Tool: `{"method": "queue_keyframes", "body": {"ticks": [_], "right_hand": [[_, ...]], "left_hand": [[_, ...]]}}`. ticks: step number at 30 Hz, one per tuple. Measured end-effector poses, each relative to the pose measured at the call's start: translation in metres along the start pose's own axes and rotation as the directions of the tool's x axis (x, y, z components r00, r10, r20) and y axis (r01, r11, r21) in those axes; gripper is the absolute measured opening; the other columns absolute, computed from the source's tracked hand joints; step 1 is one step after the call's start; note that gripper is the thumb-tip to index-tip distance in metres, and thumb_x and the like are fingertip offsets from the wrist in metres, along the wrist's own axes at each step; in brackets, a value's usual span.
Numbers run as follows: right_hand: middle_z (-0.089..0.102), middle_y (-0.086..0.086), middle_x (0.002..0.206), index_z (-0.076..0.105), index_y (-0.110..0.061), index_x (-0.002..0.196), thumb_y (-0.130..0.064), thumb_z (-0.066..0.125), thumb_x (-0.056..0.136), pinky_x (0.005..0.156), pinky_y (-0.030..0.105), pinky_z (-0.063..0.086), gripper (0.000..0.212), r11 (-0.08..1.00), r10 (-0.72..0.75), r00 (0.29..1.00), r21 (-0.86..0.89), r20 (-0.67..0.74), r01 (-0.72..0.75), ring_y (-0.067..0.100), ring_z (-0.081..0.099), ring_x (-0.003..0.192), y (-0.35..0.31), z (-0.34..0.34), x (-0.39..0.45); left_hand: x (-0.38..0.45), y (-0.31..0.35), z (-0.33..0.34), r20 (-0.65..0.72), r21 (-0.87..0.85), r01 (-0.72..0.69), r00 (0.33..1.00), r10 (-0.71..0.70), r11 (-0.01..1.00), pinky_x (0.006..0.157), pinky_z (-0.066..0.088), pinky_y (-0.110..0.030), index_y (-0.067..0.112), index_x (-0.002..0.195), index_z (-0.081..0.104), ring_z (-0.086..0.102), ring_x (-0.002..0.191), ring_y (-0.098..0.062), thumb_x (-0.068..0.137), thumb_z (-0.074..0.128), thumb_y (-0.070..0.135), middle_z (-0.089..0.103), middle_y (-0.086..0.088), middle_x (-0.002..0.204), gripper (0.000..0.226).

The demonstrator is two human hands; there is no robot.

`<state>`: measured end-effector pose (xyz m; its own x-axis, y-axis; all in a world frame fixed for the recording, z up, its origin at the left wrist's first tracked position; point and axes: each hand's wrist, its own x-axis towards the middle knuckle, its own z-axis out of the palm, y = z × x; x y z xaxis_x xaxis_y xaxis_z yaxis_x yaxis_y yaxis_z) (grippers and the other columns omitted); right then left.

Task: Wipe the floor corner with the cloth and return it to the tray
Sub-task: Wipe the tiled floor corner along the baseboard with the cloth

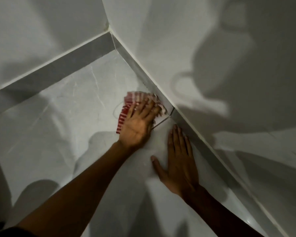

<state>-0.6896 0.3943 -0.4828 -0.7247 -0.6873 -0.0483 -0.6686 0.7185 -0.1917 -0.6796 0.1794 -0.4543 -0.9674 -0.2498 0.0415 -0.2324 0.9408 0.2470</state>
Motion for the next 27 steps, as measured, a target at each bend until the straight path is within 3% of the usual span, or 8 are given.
{"method": "queue_keyframes", "body": {"ticks": [4, 7, 10, 13, 17, 22, 27], "right_hand": [[0.008, 0.015, 0.188, 0.012, -0.002, 0.176, -0.079, 0.039, 0.102, 0.14, 0.048, 0.012, 0.11, 1.0, -0.001, 1.0, 0.023, -0.008, 0.001, 0.029, 0.01, 0.174, 0.0, 0.005, -0.001], [0.007, 0.014, 0.188, 0.01, -0.002, 0.177, -0.079, 0.038, 0.102, 0.14, 0.046, 0.01, 0.111, 1.0, 0.001, 1.0, 0.022, -0.001, -0.001, 0.028, 0.008, 0.173, 0.002, 0.005, -0.002], [0.007, 0.016, 0.187, 0.011, -0.001, 0.176, -0.078, 0.039, 0.103, 0.14, 0.05, 0.018, 0.11, 1.0, -0.004, 1.0, 0.005, 0.008, 0.004, 0.03, 0.01, 0.174, 0.002, 0.003, -0.004], [0.013, 0.017, 0.186, 0.015, -0.001, 0.176, -0.078, 0.041, 0.103, 0.138, 0.053, 0.025, 0.109, 1.0, 0.01, 1.0, 0.006, -0.007, -0.01, 0.032, 0.017, 0.173, 0.0, 0.001, -0.003], [0.01, 0.016, 0.187, 0.013, -0.002, 0.176, -0.078, 0.042, 0.102, 0.138, 0.055, 0.027, 0.11, 1.0, 0.009, 1.0, 0.026, 0.003, -0.009, 0.031, 0.015, 0.173, 0.001, 0.002, -0.001], [0.006, 0.013, 0.188, 0.01, -0.004, 0.177, -0.081, 0.038, 0.102, 0.139, 0.052, 0.023, 0.111, 1.0, 0.009, 1.0, 0.019, 0.008, -0.009, 0.028, 0.009, 0.174, 0.002, 0.005, -0.001], [0.01, 0.013, 0.188, 0.012, -0.004, 0.177, -0.08, 0.04, 0.103, 0.139, 0.051, 0.024, 0.11, 0.999, -0.01, 0.999, 0.043, -0.039, 0.012, 0.028, 0.011, 0.174, 0.003, 0.009, 0.0]], "left_hand": [[0.035, -0.035, -0.008, 0.003, -0.09, 0.19, 0.982, -0.191, 0.978, 0.134, 0.007, -0.059, 0.02, 0.167, 0.029, 0.012, 0.166, -0.032, 0.109, 0.046, 0.027, 0.019, -0.007, 0.178, 0.061], [0.038, -0.036, -0.007, 0.014, -0.097, 0.194, 0.981, -0.194, 0.976, 0.134, 0.004, -0.06, 0.019, 0.167, 0.029, 0.01, 0.167, -0.033, 0.112, 0.041, 0.028, 0.019, -0.008, 0.178, 0.057], [0.019, -0.008, -0.003, -0.025, -0.065, 0.171, 0.985, -0.173, 0.983, 0.133, 0.011, -0.059, 0.019, 0.164, 0.038, 0.017, 0.166, -0.033, 0.109, 0.041, 0.029, 0.026, -0.008, 0.177, 0.056], [0.0, 0.007, 0.004, 0.005, -0.02, 0.083, 0.997, -0.083, 0.996, 0.134, 0.013, -0.056, 0.022, 0.164, 0.038, 0.017, 0.166, -0.027, 0.11, 0.038, 0.034, 0.028, -0.005, 0.176, 0.055], [0.001, -0.016, 0.002, -0.015, 0.02, -0.047, 0.999, 0.047, 0.999, 0.131, 0.021, -0.059, 0.023, 0.163, 0.039, 0.026, 0.164, -0.025, 0.11, 0.036, 0.044, 0.033, -0.004, 0.174, 0.057], [0.0, -0.024, 0.012, -0.094, 0.069, 0.108, 0.99, -0.101, 0.992, 0.134, 0.011, -0.054, 0.029, 0.167, 0.027, 0.013, 0.167, -0.018, 0.108, 0.034, 0.062, 0.02, 0.002, 0.179, 0.068], [0.017, -0.015, 0.012, -0.179, 0.009, 0.161, 0.971, -0.157, 0.987, 0.132, 0.022, -0.054, 0.021, 0.161, 0.044, 0.026, 0.164, -0.023, 0.111, 0.038, 0.048, 0.035, -0.004, 0.173, 0.058]]}}
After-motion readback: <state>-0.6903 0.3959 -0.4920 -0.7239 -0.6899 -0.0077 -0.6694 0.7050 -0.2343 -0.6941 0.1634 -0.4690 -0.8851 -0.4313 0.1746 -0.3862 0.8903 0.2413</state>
